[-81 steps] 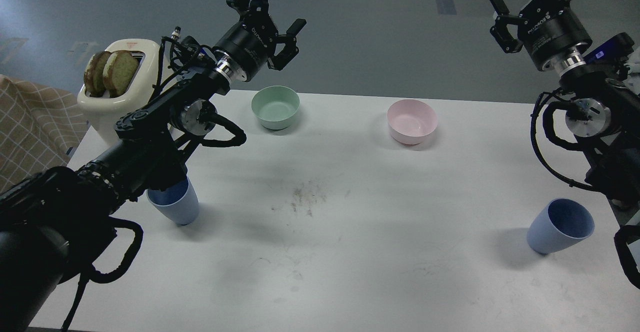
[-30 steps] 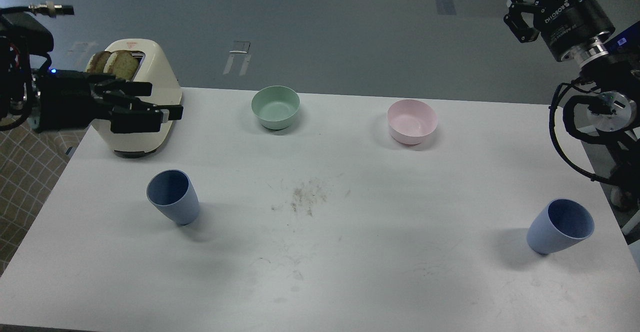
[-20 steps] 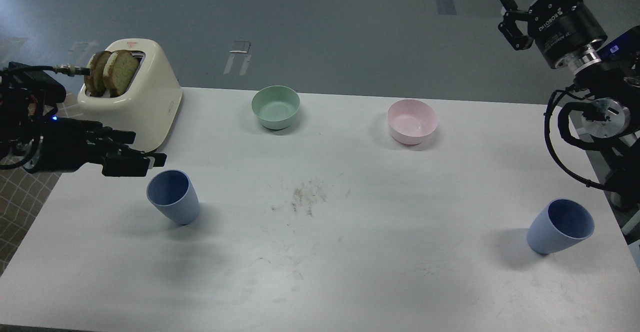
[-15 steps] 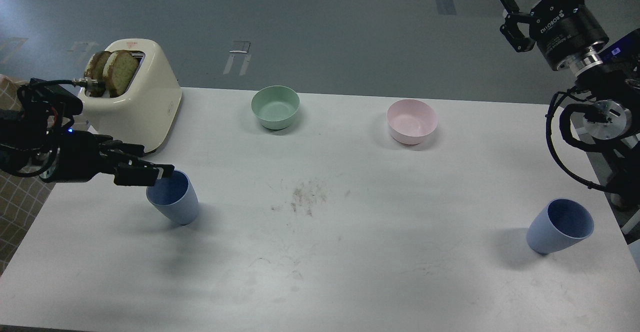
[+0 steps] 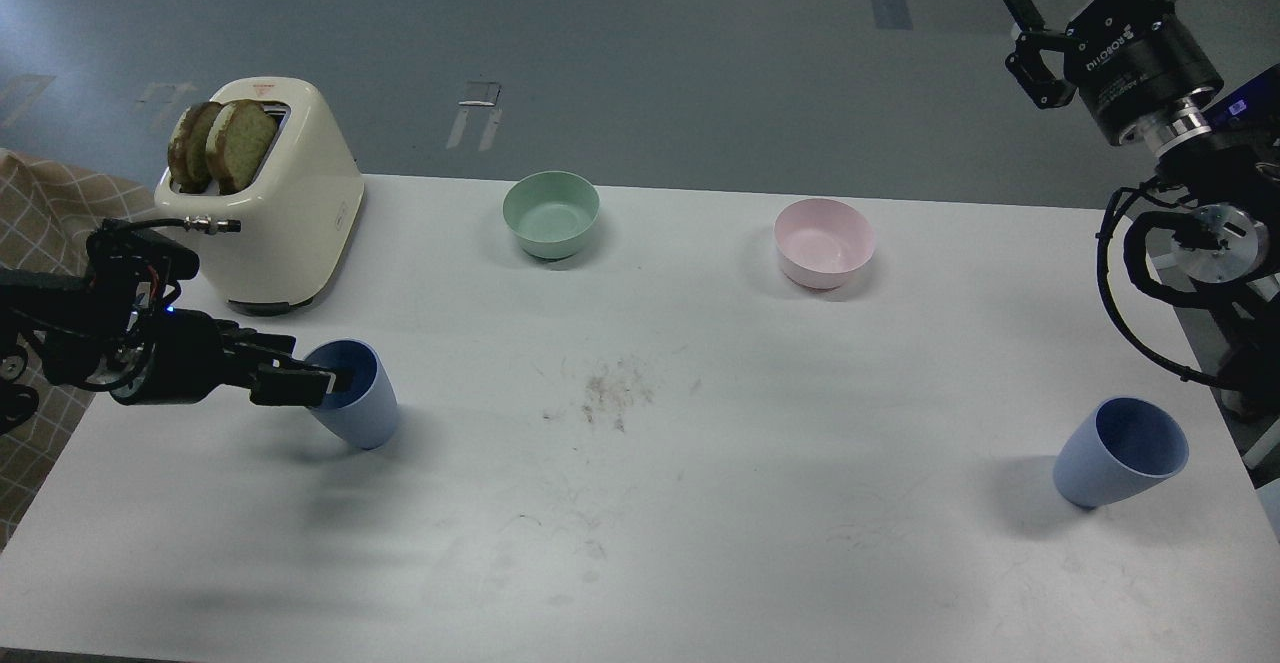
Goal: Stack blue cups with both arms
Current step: 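Grasp the blue cup with the left gripper and lift it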
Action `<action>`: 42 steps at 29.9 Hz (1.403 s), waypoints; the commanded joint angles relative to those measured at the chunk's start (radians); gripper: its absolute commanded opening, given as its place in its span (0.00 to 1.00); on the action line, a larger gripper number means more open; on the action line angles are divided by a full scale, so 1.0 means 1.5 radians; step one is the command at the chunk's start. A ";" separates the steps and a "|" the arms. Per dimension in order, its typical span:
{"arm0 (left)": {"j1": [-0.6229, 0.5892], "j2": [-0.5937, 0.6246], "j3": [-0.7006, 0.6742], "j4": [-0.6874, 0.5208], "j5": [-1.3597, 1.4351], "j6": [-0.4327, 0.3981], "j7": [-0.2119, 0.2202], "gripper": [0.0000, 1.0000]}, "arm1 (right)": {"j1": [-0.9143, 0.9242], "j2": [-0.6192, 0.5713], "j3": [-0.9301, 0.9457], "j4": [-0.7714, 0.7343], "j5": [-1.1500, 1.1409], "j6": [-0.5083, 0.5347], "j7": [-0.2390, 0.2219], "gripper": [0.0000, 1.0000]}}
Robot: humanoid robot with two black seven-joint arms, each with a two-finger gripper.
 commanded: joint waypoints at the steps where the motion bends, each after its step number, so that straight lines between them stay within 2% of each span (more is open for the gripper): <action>1: 0.005 -0.002 0.000 0.004 0.004 0.007 0.000 0.52 | 0.000 -0.001 0.000 0.002 0.000 0.000 0.000 1.00; 3: 0.005 -0.003 0.000 0.004 0.005 0.008 0.000 0.25 | 0.000 -0.001 0.000 0.003 0.000 0.000 0.000 1.00; 4: 0.005 -0.004 0.000 0.004 0.007 0.008 0.000 0.04 | 0.000 -0.001 0.000 0.003 0.000 0.000 0.000 1.00; 5: 0.005 -0.005 0.000 0.004 0.010 0.008 0.000 0.00 | 0.000 -0.001 -0.001 0.003 0.000 0.000 0.000 1.00; 14: 0.005 0.000 -0.001 0.003 0.052 0.020 0.000 0.00 | -0.006 -0.001 0.000 0.010 0.000 0.000 0.000 1.00; 19: -0.009 0.012 -0.007 -0.036 0.055 0.022 0.000 0.00 | -0.006 -0.006 0.000 0.012 0.000 0.000 0.000 1.00; 25: -0.094 0.027 -0.005 -0.126 0.056 0.002 0.000 0.00 | 0.014 -0.013 0.000 0.013 -0.001 0.000 0.000 1.00; 28: -0.160 0.014 -0.005 -0.166 0.055 -0.044 0.000 0.00 | 0.052 -0.018 -0.001 0.013 -0.006 0.000 0.000 1.00; 30: -0.200 -0.025 -0.004 -0.174 0.056 -0.070 0.000 0.00 | 0.072 -0.018 -0.003 0.013 -0.009 0.000 0.000 1.00; 33: -0.248 -0.123 -0.002 -0.169 0.058 -0.070 0.000 0.00 | 0.110 -0.018 -0.024 0.012 -0.010 0.000 0.000 1.00; 36: -0.265 -0.169 -0.001 -0.164 0.063 -0.070 0.000 0.00 | 0.134 -0.018 -0.052 0.012 -0.010 0.000 0.000 1.00; 42: -0.292 -0.337 0.001 -0.101 0.123 -0.070 0.000 0.00 | 0.164 -0.018 -0.093 0.011 -0.011 0.000 0.000 1.00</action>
